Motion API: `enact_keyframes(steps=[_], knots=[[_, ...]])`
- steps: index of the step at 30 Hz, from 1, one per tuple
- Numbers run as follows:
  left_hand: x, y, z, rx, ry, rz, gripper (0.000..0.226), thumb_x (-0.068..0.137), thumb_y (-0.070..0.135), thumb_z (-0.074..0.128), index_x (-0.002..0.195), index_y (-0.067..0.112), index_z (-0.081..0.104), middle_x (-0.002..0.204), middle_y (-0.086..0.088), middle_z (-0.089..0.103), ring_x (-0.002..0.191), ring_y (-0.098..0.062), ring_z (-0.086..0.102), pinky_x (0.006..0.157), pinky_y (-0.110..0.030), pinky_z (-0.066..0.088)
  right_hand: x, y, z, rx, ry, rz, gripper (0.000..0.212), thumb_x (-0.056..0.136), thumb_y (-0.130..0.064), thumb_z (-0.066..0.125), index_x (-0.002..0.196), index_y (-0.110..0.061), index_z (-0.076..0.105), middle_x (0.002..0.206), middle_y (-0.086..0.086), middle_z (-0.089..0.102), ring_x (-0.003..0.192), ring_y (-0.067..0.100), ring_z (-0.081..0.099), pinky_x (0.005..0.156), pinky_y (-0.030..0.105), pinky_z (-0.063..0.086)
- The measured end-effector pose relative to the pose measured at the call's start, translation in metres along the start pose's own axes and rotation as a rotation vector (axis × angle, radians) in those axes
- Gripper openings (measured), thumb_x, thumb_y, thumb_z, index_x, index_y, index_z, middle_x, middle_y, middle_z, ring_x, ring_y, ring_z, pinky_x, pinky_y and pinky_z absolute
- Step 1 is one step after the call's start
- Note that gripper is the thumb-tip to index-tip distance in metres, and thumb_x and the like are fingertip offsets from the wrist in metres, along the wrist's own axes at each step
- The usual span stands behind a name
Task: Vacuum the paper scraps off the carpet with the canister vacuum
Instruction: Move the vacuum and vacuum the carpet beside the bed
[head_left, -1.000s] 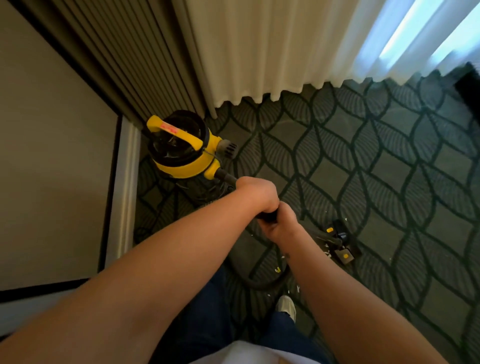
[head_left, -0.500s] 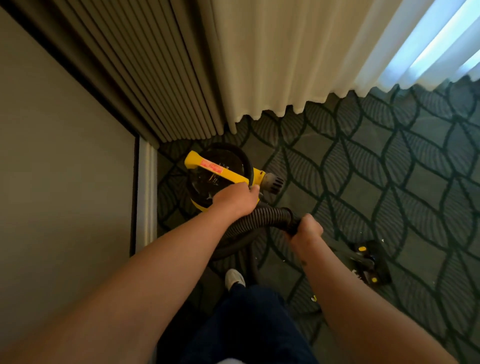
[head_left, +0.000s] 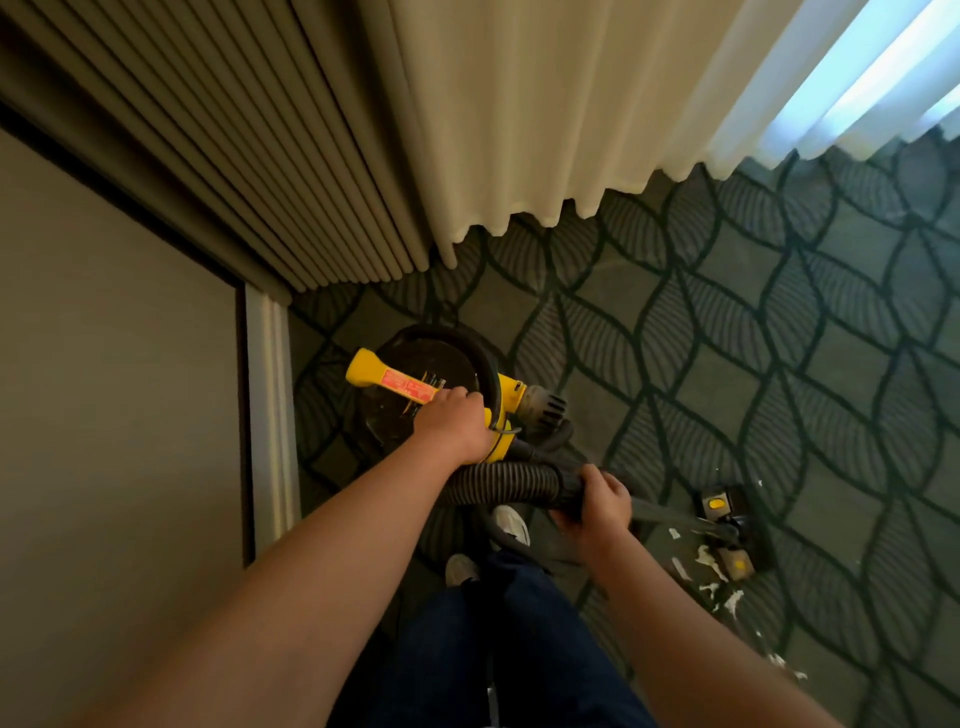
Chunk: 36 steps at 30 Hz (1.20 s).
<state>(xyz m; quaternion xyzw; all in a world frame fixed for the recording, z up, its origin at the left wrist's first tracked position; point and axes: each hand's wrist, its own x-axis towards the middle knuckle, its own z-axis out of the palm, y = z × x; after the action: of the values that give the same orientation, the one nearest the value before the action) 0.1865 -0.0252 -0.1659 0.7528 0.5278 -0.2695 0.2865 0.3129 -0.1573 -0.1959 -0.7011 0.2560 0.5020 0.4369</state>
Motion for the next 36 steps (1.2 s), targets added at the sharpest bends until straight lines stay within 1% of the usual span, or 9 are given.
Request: enact_keyframes(steps=[2, 10, 15, 18, 21, 24, 30, 33, 36], knots=[[0.012, -0.002, -0.002, 0.027, -0.053, -0.019, 0.051, 0.091, 0.040, 0.053, 0.134, 0.013, 0.047, 0.139, -0.009, 0.047, 0.129, -0.030, 0.043, 0.102, -0.043, 0.040, 0.004, -0.007, 0.001, -0.008, 0.002, -0.011, 0.048, 0.093, -0.008, 0.059, 0.139, -0.012, 0.043, 0.125, 0.023, 0.054, 0.085, 0.031, 0.060, 0.038, 0.028, 0.051], [0.040, -0.006, -0.016, 0.180, -0.170, -0.027, 0.054, 0.093, 0.035, 0.052, 0.140, 0.010, 0.042, 0.144, -0.014, 0.036, 0.131, -0.033, 0.038, 0.105, -0.043, 0.036, 0.015, -0.010, 0.027, 0.048, 0.084, 0.008, 0.044, 0.090, 0.000, 0.055, 0.132, -0.004, 0.047, 0.108, 0.020, 0.056, 0.072, 0.024, 0.058, 0.036, 0.024, 0.048], [0.061, -0.017, -0.011, 0.306, -0.220, 0.066, 0.055, 0.093, 0.038, 0.052, 0.140, 0.010, 0.042, 0.145, -0.012, 0.040, 0.135, -0.032, 0.034, 0.110, -0.043, 0.030, 0.026, -0.009, 0.033, 0.119, 0.159, 0.010, 0.049, 0.088, 0.002, 0.056, 0.135, -0.009, 0.048, 0.116, 0.020, 0.055, 0.075, 0.022, 0.057, 0.054, 0.031, 0.047], [0.073, -0.026, -0.009, 0.349, -0.275, 0.119, 0.055, 0.095, 0.047, 0.044, 0.138, 0.012, 0.045, 0.143, -0.012, 0.045, 0.132, -0.031, 0.041, 0.109, -0.044, 0.033, 0.030, -0.009, 0.038, 0.193, 0.175, -0.011, 0.070, 0.089, 0.001, 0.056, 0.150, -0.022, 0.032, 0.127, 0.017, 0.053, 0.082, 0.024, 0.059, 0.062, 0.036, 0.053], [0.084, -0.030, -0.010, 0.390, -0.337, 0.144, 0.057, 0.096, 0.054, 0.038, 0.135, 0.014, 0.050, 0.137, -0.010, 0.051, 0.125, -0.029, 0.048, 0.100, -0.043, 0.038, 0.038, -0.011, 0.038, 0.377, 0.252, 0.031, 0.076, 0.088, 0.001, 0.058, 0.151, -0.022, 0.022, 0.118, 0.018, 0.052, 0.084, 0.029, 0.064, 0.080, 0.045, 0.057], [0.091, -0.032, -0.015, 0.399, -0.379, 0.183, 0.054, 0.096, 0.055, 0.037, 0.128, 0.017, 0.056, 0.130, -0.006, 0.057, 0.118, -0.027, 0.053, 0.094, -0.039, 0.042, 0.050, -0.011, 0.028, 0.498, 0.223, 0.139, 0.048, 0.088, -0.009, 0.063, 0.132, 0.000, 0.047, 0.107, 0.020, 0.062, 0.074, 0.025, 0.062, 0.083, 0.041, 0.057], [0.095, -0.020, -0.020, 0.376, -0.404, 0.201, 0.054, 0.097, 0.056, 0.036, 0.134, 0.020, 0.052, 0.136, -0.005, 0.053, 0.122, -0.026, 0.050, 0.096, -0.042, 0.041, 0.055, -0.020, 0.010, 0.522, 0.183, 0.225, 0.007, 0.091, -0.008, 0.054, 0.097, -0.003, 0.055, 0.073, 0.008, 0.052, 0.059, 0.017, 0.051, 0.058, 0.028, 0.049], [0.102, -0.008, -0.020, 0.414, -0.375, 0.208, 0.057, 0.098, 0.056, 0.032, 0.141, 0.022, 0.045, 0.143, -0.005, 0.048, 0.130, -0.026, 0.046, 0.099, -0.041, 0.039, 0.053, -0.025, 0.004, 0.518, 0.206, 0.206, 0.015, 0.092, -0.004, 0.051, 0.077, -0.005, 0.050, 0.067, 0.008, 0.049, 0.056, 0.016, 0.048, 0.051, 0.029, 0.044], [0.108, 0.008, -0.027, 0.416, -0.364, 0.195, 0.057, 0.098, 0.056, 0.031, 0.142, 0.022, 0.044, 0.145, -0.005, 0.046, 0.131, -0.026, 0.045, 0.099, -0.041, 0.039, 0.051, -0.033, -0.002, 0.498, 0.219, 0.218, 0.016, 0.089, -0.006, 0.053, 0.074, -0.007, 0.048, 0.067, 0.008, 0.049, 0.056, 0.019, 0.048, 0.049, 0.032, 0.041]])
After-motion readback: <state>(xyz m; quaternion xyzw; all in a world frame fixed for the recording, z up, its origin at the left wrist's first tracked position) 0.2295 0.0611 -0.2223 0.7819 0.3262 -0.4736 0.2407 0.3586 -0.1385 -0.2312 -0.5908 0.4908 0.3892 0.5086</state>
